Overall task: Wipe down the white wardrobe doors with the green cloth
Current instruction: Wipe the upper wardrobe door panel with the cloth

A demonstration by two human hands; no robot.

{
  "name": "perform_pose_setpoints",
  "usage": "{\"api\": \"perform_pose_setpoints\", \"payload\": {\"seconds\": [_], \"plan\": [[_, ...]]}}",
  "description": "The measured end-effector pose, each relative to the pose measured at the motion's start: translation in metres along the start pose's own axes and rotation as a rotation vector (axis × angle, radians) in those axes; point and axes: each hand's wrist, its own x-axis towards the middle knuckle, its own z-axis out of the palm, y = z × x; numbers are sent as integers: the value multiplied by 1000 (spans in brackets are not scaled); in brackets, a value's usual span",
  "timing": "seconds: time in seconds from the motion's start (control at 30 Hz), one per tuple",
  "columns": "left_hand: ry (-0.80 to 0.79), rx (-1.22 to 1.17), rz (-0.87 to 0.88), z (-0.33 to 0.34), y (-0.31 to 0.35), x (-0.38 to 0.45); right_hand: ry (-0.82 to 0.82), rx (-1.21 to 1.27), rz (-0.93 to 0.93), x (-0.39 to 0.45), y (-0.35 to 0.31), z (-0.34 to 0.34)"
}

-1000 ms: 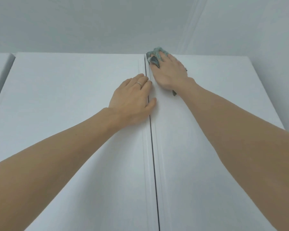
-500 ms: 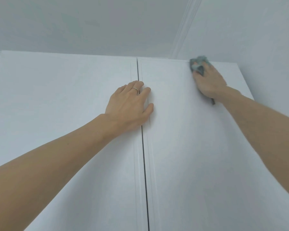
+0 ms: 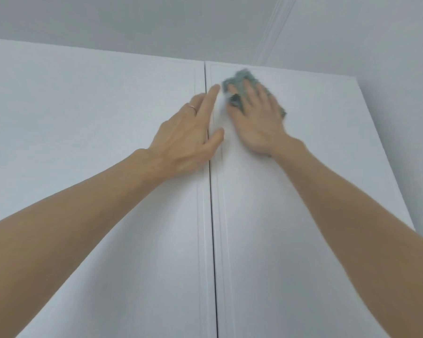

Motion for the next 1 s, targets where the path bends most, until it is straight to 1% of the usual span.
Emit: {"api": "perform_pose_setpoints", "payload": {"seconds": [0.1,0.17,0.27,0.33,0.4,0.5,0.57,0.67,0.8,0.87,0.9,1.0], "plan": [[69,-118,-39,-3,1,-3,-48,-24,-112,-32,-39,18],[70,-89,-48,-2,6,-11,-52,2,-145,-48,-37,22],[47,3,-24,4,13,-27,-82,26,-158,-53,-9,14],[26,69,-23,8,16,-34,-99,43,-76,-53,18,3],[25,123,-13,13,18,-42,-95,68,63,-61,52,-11],[52,128,18,22,27,-54,-47,119,317,-86,110,-34],[74,111,30,25,30,-58,-27,144,454,-103,137,-43],[66,117,4,22,31,-60,-11,159,562,-117,152,-44],[35,94,-18,19,32,-77,43,185,679,-125,138,-32],[12,79,-17,17,36,-88,52,141,630,-130,120,-21],[-1,65,-20,16,38,-94,48,128,562,-133,106,-14],[-23,-36,-56,14,43,-113,-2,123,239,-152,52,11]]}}
